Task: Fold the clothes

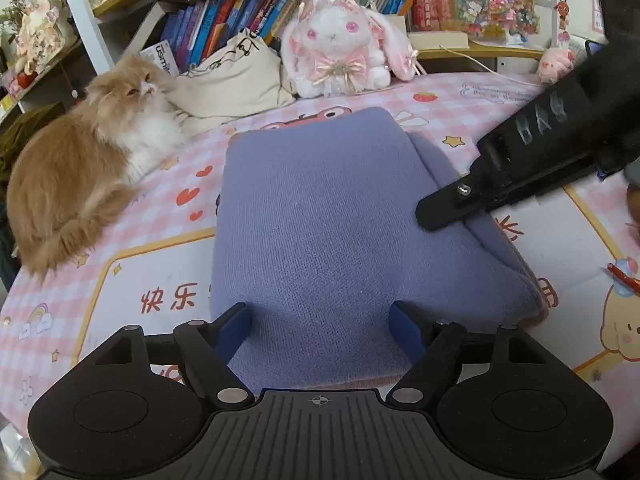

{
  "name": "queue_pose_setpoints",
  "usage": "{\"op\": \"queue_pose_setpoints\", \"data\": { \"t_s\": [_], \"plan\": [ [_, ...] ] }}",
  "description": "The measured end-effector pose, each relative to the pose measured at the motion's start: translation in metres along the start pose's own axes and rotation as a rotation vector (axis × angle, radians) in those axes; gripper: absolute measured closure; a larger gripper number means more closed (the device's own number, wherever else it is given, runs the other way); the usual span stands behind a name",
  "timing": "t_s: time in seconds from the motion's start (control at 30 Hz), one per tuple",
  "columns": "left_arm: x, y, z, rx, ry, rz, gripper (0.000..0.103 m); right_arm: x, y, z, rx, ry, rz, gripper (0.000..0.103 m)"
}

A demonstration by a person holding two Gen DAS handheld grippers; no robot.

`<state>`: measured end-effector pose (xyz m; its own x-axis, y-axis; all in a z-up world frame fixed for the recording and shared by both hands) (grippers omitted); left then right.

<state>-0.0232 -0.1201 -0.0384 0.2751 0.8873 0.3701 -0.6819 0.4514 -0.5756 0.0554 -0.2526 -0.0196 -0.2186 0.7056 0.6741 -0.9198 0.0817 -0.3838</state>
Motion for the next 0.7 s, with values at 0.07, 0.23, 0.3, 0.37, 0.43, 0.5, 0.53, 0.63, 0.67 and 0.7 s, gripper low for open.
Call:
{"op": "queue_pose_setpoints", "data": {
  "t_s": [0.07,0.23,0.3,0.37,0.43,0.5,0.53,0.63,0.67,0.7],
  "plan": [
    [0.002,-0.001,0.001,0.0,0.006,0.014,0.024,0.02,0.012,0.014,-0.084,-0.038,0.201,0.091],
    [0.002,0.0,0.001,0.011,0.011,0.009,0.019,-0.004,0.025,0.003,-0.086,0.099,0.206,0.091],
    [0.002,0.001,0.001,0.015,0.012,0.007,0.019,-0.019,0.019,0.0,-0.061,0.078,0.103,0.091],
    [0.002,0.001,0.001,0.019,0.014,0.005,0.019,-0.021,0.015,0.001,-0.055,0.064,0.066,0.089],
    [0.006,0.001,0.006,0.019,0.012,0.022,0.019,-0.019,0.016,0.002,-0.07,0.065,0.066,0.084],
    [0.013,0.001,0.017,-0.014,-0.012,0.048,0.019,-0.02,0.016,0.007,-0.087,0.055,0.044,0.079],
    [0.017,0.002,0.024,-0.038,-0.023,0.066,0.018,-0.021,0.015,0.01,-0.093,0.048,0.028,0.074],
    [0.031,0.003,0.038,-0.085,-0.057,0.132,0.018,-0.029,0.012,0.017,-0.094,0.002,-0.064,0.065],
    [0.038,0.004,0.041,-0.094,-0.07,0.159,0.018,-0.031,0.011,0.019,-0.092,-0.01,-0.09,0.061],
    [0.044,0.004,0.041,-0.099,-0.078,0.183,0.018,-0.032,0.01,0.019,-0.088,-0.018,-0.111,0.06]
  ]
}}
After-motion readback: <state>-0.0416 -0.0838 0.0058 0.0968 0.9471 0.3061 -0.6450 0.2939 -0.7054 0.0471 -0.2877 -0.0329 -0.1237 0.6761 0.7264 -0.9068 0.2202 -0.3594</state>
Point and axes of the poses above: each gripper's, at about its wrist camera, not at the fingertips, and z roughly against the way its jaws point, x to its left, y to its underside, the point moved 6 cm from there along -z, roughly the way its jaws point, and after that the axes turned 15 degrees about -z, right-handed, at the moved point
